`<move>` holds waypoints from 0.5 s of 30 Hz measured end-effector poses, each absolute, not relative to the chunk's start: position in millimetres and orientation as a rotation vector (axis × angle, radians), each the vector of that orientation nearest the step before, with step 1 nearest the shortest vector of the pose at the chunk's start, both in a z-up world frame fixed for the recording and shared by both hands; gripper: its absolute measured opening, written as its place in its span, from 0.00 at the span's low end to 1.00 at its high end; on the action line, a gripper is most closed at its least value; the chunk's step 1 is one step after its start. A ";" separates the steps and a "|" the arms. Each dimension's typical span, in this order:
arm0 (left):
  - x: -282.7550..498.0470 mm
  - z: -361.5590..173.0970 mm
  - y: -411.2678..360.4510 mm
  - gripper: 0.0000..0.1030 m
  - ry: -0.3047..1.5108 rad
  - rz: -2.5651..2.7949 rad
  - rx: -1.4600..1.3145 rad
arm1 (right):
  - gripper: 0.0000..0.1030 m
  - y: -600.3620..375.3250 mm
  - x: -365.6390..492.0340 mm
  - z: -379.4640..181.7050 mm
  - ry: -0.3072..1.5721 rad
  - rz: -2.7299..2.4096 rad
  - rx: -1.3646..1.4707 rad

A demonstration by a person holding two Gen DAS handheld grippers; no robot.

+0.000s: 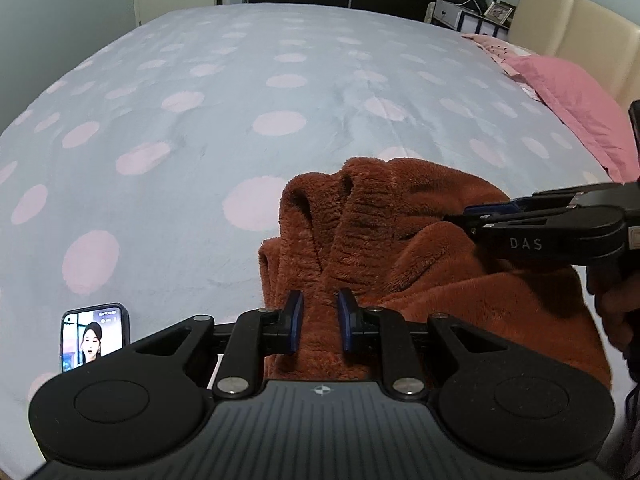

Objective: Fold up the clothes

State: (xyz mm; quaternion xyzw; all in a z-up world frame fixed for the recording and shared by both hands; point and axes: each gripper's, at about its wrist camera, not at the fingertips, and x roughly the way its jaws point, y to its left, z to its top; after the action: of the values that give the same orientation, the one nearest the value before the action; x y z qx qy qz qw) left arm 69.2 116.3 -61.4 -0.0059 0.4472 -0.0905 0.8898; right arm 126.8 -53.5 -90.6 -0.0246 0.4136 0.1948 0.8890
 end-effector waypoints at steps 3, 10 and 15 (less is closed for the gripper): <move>72.2 -62.9 116.2 0.17 0.934 -0.184 -0.012 | 0.31 -52.2 134.5 -101.0 0.866 0.407 -0.046; 70.0 -61.7 119.2 0.17 0.938 -0.186 -0.022 | 0.31 -59.4 123.3 -78.6 0.845 0.404 -0.011; 74.9 -64.2 130.9 0.17 0.944 -0.196 -0.032 | 0.32 -62.6 80.1 -45.5 0.830 0.422 -0.098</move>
State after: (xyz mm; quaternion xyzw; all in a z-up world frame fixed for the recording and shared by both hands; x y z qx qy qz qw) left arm 74.9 130.9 -64.2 -0.0153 0.4538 -0.0942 0.8860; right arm 80.1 -62.6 -45.5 -0.0474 0.4000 0.2034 0.8924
